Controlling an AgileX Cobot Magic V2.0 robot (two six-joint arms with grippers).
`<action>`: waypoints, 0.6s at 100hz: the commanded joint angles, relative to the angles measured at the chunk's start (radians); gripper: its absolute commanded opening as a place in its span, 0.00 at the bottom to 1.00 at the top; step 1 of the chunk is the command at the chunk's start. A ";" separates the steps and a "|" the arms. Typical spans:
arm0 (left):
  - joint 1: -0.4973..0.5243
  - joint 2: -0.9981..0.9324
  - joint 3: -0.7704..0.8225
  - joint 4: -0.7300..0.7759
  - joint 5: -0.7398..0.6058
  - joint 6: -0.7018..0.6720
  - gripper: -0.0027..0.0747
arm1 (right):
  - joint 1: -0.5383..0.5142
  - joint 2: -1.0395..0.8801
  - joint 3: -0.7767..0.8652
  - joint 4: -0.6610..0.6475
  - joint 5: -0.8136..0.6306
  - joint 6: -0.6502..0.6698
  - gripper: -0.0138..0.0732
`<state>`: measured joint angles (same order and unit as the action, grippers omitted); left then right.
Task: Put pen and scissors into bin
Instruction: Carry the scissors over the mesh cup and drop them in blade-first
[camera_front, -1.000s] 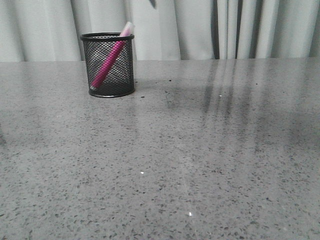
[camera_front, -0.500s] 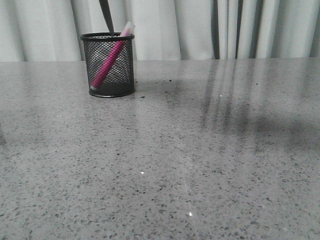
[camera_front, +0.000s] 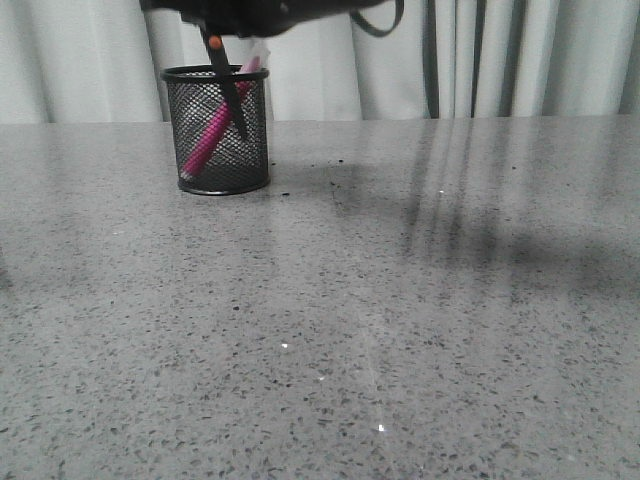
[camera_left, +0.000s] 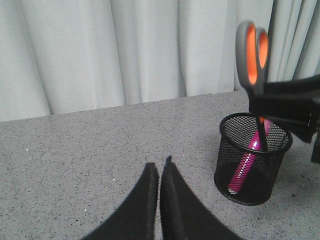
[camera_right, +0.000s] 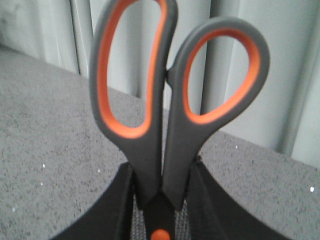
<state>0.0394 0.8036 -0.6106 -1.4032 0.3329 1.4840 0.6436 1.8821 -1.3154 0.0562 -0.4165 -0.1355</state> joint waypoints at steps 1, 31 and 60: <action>0.002 -0.008 -0.026 -0.037 -0.003 -0.006 0.01 | -0.008 -0.047 -0.015 -0.006 -0.107 -0.002 0.08; 0.002 -0.008 -0.026 -0.037 -0.003 -0.006 0.01 | -0.006 -0.029 0.003 -0.006 -0.101 -0.002 0.08; 0.002 -0.008 -0.026 -0.037 -0.003 -0.006 0.01 | -0.006 -0.029 0.003 -0.006 -0.092 -0.002 0.11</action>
<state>0.0394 0.8036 -0.6106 -1.4032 0.3329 1.4840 0.6436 1.9036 -1.2868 0.0562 -0.4183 -0.1355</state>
